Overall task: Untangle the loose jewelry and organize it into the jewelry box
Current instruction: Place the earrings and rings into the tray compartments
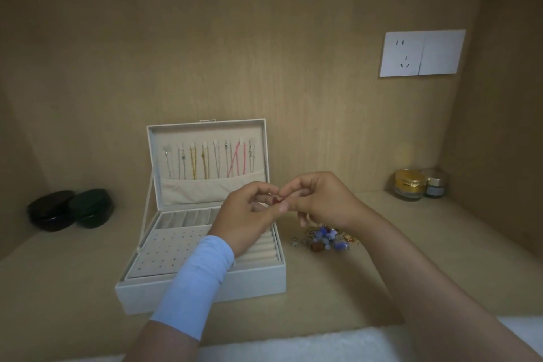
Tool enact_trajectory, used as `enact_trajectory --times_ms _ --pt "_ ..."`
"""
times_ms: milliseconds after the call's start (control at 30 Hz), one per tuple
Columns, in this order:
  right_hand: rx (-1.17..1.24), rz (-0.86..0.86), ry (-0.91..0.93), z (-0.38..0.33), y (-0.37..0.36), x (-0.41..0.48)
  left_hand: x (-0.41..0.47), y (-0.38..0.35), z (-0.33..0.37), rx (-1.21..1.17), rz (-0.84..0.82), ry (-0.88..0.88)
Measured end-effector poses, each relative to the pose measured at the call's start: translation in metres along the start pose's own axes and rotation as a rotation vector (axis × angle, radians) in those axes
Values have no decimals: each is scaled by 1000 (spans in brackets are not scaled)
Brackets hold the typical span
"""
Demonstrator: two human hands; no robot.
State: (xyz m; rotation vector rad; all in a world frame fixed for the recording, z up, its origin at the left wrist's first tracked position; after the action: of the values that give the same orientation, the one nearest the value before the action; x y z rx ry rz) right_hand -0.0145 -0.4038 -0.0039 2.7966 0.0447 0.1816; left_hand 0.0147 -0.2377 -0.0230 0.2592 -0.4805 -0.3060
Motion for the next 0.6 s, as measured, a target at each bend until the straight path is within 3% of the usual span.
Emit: enact_trajectory --times_ms 100,200,267,500,600 --pt "-95 -61 -41 7 7 -2 -2 2 -2 25 8 9" --pt "-468 -79 -70 21 21 -5 -3 6 -3 63 13 11" --pt "-651 -143 -186 32 27 -9 -4 10 -3 88 -11 10" --pt "-741 -151 -243 42 16 -8 -10 35 1 -4 77 98" --pt "-583 -133 -223 35 16 -7 -14 50 7 -71 89 132"
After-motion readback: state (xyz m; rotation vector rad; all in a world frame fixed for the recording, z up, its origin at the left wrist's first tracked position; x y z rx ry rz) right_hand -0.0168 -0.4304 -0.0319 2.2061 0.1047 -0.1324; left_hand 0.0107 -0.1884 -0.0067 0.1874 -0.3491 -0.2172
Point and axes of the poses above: each hand's wrist, its own x-axis towards the middle knuckle, its own y-axis out of the back of the hand, z = x × y, the point moved 3 cm from there along x, towards the middle knuckle, and after that the axes turned 5 degrees about -y, right-handed, at the moved point
